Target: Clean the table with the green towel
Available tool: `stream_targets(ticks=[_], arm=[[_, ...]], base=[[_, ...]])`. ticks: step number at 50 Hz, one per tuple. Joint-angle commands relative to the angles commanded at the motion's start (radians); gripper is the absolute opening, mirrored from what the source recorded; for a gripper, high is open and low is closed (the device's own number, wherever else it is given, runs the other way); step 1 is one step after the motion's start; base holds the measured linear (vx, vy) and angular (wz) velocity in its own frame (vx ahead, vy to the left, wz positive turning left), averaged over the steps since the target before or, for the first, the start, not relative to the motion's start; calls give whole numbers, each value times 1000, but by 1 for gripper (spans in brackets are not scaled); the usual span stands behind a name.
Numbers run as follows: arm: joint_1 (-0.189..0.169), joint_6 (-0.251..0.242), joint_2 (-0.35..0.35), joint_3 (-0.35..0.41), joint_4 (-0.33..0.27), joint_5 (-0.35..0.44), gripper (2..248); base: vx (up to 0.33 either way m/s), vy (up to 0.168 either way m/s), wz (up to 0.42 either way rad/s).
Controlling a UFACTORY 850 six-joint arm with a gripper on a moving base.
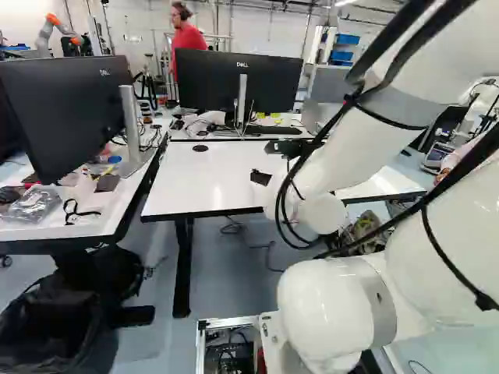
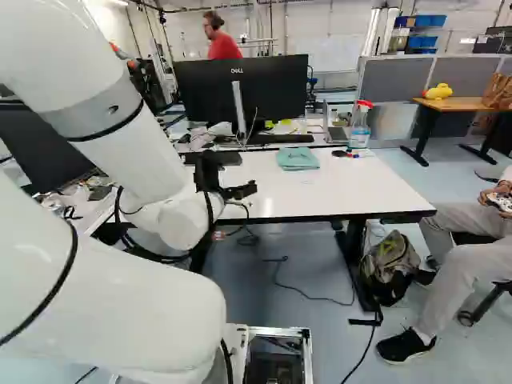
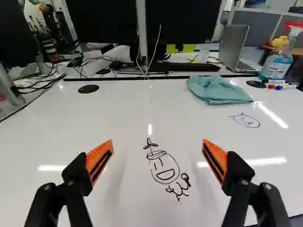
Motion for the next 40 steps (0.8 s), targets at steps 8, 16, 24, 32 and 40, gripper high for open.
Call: stream_targets(ticks=[8, 16, 24, 32, 40], arm=[[0, 0, 0, 0, 0, 0, 247], [-11, 0, -12, -10, 0, 0, 247], [-36, 0, -26, -37, 0, 0, 247], [-62, 0, -40, -68, 0, 0, 247], [-86, 0, -56, -103, 0, 0, 247]], base=[[0, 0, 0], [0, 0, 0], [0, 0, 0], [0, 0, 0], [0, 0, 0]])
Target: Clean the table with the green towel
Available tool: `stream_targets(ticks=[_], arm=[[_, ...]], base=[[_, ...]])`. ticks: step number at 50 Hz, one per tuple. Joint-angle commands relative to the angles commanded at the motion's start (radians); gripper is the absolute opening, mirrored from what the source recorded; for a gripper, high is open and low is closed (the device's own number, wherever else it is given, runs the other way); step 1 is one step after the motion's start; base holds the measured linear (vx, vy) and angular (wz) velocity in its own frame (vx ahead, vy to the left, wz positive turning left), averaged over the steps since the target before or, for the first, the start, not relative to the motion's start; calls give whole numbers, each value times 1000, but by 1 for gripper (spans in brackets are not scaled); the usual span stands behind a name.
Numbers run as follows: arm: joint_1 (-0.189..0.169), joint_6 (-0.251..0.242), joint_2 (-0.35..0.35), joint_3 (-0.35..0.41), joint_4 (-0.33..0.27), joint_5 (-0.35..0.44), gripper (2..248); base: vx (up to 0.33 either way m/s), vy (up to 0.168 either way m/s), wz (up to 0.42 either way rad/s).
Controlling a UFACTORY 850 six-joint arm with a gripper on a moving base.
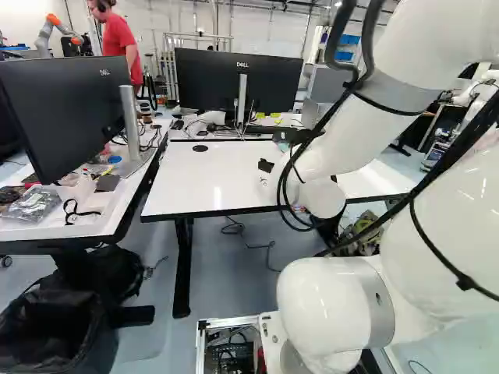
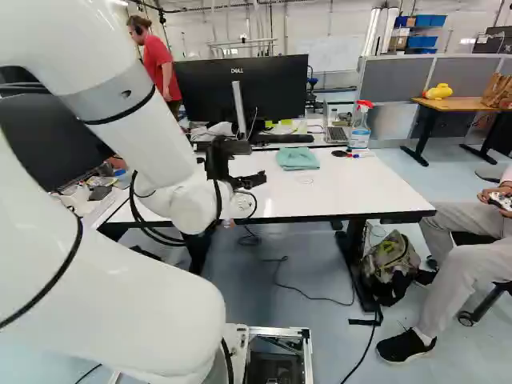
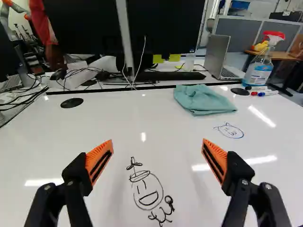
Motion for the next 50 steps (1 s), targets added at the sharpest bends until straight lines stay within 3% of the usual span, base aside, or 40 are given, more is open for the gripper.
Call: stream_targets(ticks=[50], arm=[[-88, 0, -163, -275, 0, 0, 247]], base=[[0, 0, 0]])
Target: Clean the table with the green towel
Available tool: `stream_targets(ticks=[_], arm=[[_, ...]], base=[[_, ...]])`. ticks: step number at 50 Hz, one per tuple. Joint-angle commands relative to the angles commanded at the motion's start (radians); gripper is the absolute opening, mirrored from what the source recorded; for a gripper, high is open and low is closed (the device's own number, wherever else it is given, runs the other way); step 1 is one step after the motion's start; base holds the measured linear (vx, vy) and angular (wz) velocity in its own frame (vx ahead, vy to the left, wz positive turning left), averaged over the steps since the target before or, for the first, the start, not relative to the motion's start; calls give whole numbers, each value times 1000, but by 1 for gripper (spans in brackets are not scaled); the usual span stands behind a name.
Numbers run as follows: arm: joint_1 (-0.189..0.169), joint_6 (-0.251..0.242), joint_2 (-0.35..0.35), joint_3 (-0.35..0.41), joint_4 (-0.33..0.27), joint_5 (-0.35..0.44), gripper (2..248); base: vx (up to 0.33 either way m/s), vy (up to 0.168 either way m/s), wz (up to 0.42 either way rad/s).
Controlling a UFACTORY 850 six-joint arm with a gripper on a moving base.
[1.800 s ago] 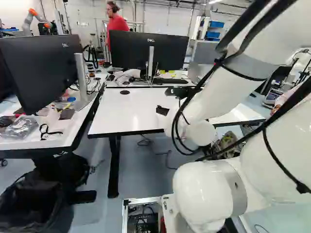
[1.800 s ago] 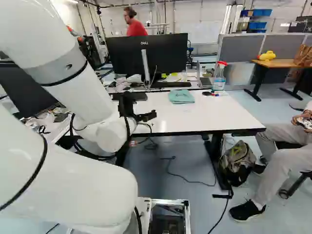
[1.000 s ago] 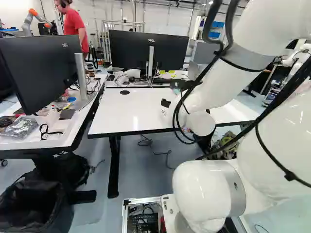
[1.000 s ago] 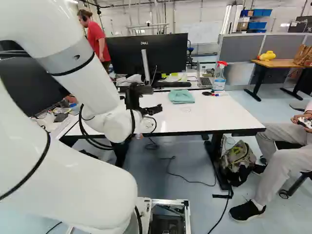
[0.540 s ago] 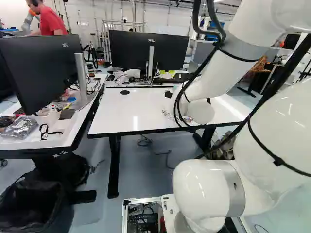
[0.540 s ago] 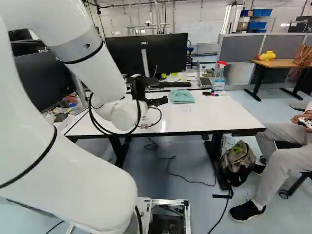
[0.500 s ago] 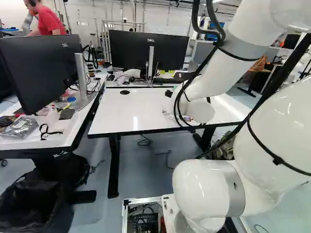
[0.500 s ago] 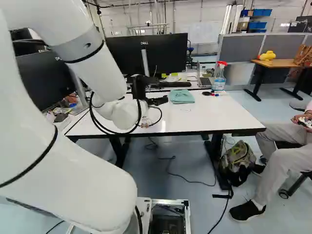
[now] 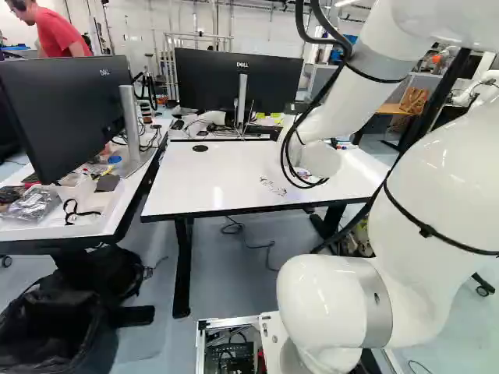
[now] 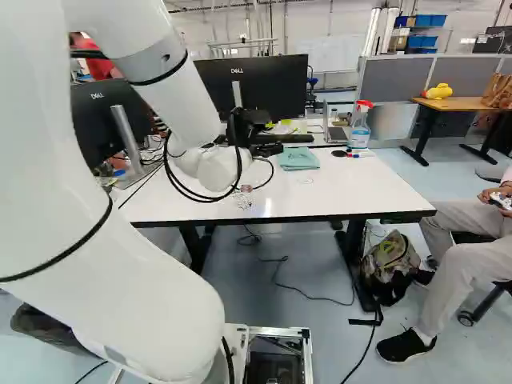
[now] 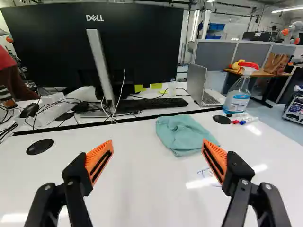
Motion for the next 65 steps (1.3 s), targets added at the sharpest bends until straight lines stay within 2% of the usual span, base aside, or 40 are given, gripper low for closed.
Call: stream_targets(ticks=[65], arm=[[-67, 0, -353, -383, 0, -14, 247]], base=[[0, 0, 0]])
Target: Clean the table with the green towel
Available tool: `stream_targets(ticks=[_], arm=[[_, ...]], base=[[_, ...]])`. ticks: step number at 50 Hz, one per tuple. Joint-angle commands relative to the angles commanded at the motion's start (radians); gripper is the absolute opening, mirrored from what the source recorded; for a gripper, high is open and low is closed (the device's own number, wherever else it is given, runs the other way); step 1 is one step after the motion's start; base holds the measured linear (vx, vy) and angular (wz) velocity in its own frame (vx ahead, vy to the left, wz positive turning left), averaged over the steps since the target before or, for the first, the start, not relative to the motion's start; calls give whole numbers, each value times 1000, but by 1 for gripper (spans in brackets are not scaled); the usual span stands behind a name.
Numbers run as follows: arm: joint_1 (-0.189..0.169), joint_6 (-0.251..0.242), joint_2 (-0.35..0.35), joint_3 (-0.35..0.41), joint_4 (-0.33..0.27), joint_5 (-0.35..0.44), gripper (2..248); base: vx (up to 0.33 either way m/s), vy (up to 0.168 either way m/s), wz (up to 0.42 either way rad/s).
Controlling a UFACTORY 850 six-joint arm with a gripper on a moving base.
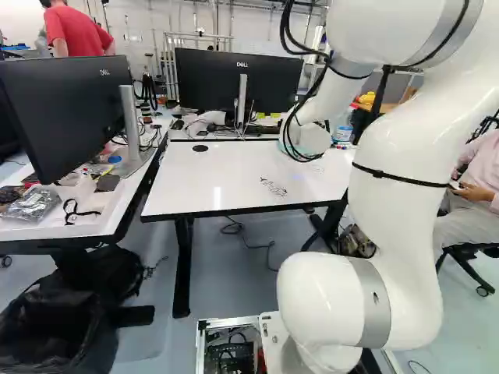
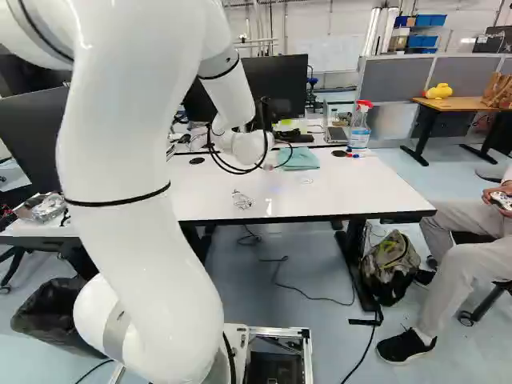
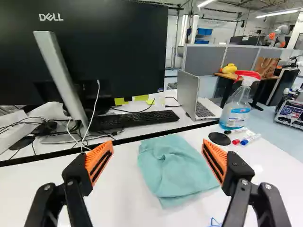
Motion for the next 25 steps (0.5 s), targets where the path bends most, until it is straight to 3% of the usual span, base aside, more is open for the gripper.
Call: stream_targets(ticks=[25], arm=[[-20, 0, -131, -158, 0, -76, 247]], base=[[0, 0, 0]])
